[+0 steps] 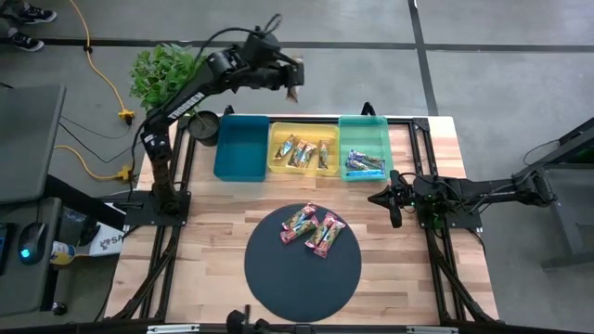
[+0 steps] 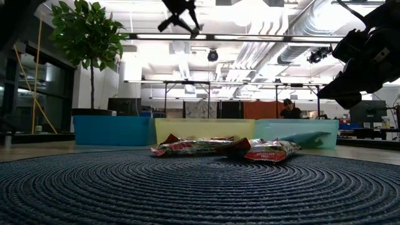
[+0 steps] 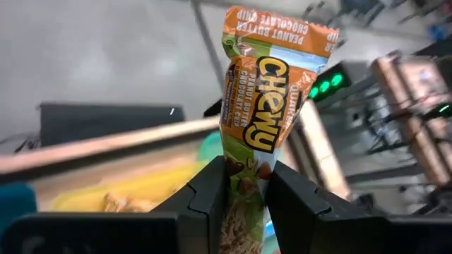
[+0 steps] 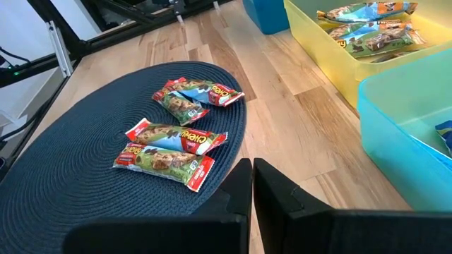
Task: Pick and place Granola Bars by type
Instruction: Put the yellow granola bar into the yellow bin
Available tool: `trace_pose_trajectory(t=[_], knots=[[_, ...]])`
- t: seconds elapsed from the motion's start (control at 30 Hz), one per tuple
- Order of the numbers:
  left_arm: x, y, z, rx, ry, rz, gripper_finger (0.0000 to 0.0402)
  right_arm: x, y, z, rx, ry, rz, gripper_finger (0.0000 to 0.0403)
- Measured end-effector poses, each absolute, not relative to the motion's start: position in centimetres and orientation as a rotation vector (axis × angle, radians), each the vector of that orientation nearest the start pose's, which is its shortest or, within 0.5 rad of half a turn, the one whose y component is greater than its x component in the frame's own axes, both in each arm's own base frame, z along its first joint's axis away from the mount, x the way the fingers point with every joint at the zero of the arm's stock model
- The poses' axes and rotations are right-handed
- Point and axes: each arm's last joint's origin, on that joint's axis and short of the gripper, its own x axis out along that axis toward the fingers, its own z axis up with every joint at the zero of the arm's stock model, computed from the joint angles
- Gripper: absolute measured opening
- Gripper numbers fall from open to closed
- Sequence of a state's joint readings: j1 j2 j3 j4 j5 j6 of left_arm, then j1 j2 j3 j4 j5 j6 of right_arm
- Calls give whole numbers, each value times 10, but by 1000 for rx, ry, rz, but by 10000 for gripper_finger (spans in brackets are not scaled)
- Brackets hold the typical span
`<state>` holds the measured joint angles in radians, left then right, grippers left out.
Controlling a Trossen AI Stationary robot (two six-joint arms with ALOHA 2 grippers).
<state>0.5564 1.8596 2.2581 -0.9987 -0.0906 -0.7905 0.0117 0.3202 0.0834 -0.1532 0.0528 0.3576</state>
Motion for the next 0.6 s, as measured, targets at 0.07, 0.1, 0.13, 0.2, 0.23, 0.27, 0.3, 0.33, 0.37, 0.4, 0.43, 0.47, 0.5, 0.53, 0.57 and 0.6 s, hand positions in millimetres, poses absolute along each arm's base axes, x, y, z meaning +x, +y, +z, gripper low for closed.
trace_pose_trajectory(t=[0.07,0.1,0.13,0.2,0.23,0.27,0.3,0.33,0.37,0.4,0.43,0.47,0.5,0.53,0.57,0.6], knots=[[326,206,439,-897,372,856,91,111,0,151,340,378,-110,0],[330,208,432,-909,401,868,91,111,0,151,340,379,-110,0],[334,210,425,-920,430,881,91,111,0,151,340,378,-110,0],[342,215,411,-933,478,895,91,111,0,151,340,379,-110,0],[345,217,404,-941,508,902,91,111,0,151,340,378,-110,0],[348,219,397,-952,538,910,91,111,0,151,340,378,-110,0],[352,221,389,-963,567,922,91,111,0,151,340,379,-110,0],[355,223,382,-970,592,932,91,111,0,151,340,378,-110,0],[358,225,375,-974,620,942,91,111,0,151,340,379,-110,0],[361,227,368,-982,647,954,91,111,0,151,340,379,-110,0],[363,228,361,-988,676,965,91,111,0,151,340,379,-110,0],[366,230,354,-993,697,975,91,111,0,151,340,378,-110,0],[368,231,347,-999,718,984,91,111,0,151,340,378,-110,0],[371,233,341,-1006,740,995,91,111,0,151,340,379,-110,0],[373,234,334,-1013,765,1004,91,111,0,151,340,378,-110,0],[375,236,327,-1020,790,1009,91,111,0,151,340,378,-110,0]])
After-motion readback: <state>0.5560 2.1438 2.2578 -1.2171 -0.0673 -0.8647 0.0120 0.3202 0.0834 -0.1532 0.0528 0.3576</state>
